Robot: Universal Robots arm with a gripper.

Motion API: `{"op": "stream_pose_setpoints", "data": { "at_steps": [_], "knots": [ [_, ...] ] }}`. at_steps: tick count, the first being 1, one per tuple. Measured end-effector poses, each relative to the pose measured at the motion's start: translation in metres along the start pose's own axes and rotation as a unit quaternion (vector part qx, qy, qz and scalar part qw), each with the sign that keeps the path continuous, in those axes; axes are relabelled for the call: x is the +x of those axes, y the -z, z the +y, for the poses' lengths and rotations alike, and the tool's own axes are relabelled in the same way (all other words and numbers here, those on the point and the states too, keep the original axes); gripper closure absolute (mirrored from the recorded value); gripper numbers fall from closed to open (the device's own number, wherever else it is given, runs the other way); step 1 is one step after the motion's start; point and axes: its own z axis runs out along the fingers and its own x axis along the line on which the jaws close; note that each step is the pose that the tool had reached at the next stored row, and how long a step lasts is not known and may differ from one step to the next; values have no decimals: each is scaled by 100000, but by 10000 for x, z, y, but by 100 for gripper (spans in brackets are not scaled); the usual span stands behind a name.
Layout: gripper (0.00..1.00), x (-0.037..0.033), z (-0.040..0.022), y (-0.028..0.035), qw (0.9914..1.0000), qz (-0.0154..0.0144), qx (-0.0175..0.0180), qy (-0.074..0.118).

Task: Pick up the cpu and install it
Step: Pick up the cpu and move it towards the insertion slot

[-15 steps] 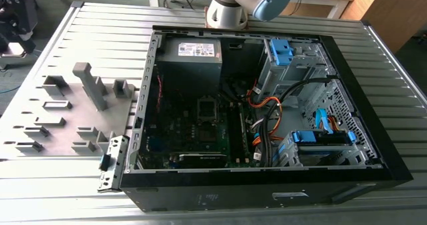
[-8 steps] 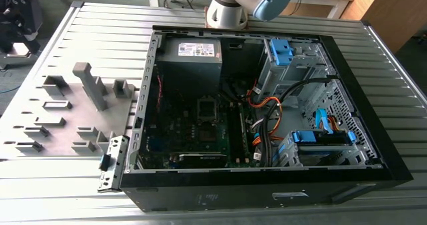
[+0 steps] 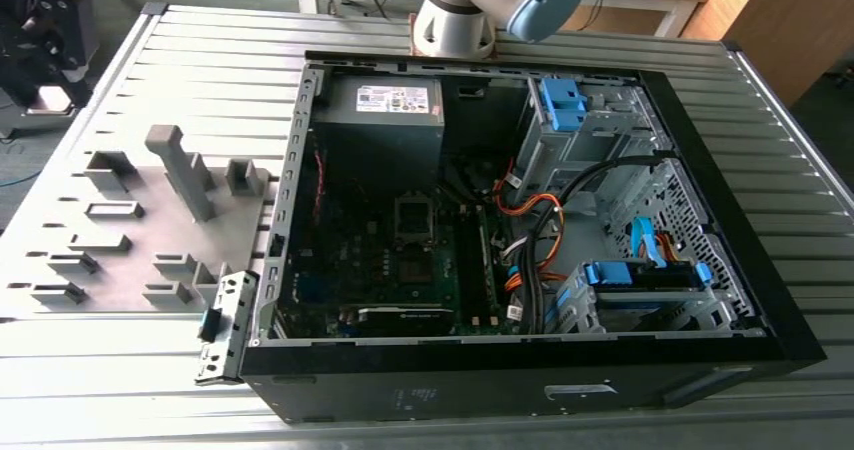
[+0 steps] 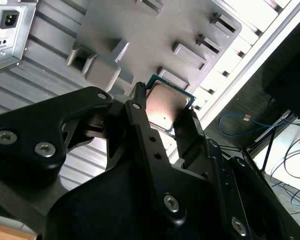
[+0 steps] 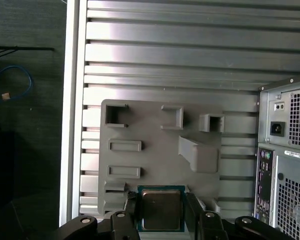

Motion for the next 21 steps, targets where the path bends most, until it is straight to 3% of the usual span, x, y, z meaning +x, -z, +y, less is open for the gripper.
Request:
{"op": "stream_pose_setpoints", "data": {
  "at_steps": [21],
  "knots": [
    [53, -270, -6, -5, 100000, -6, -5, -1]
  ]
}}
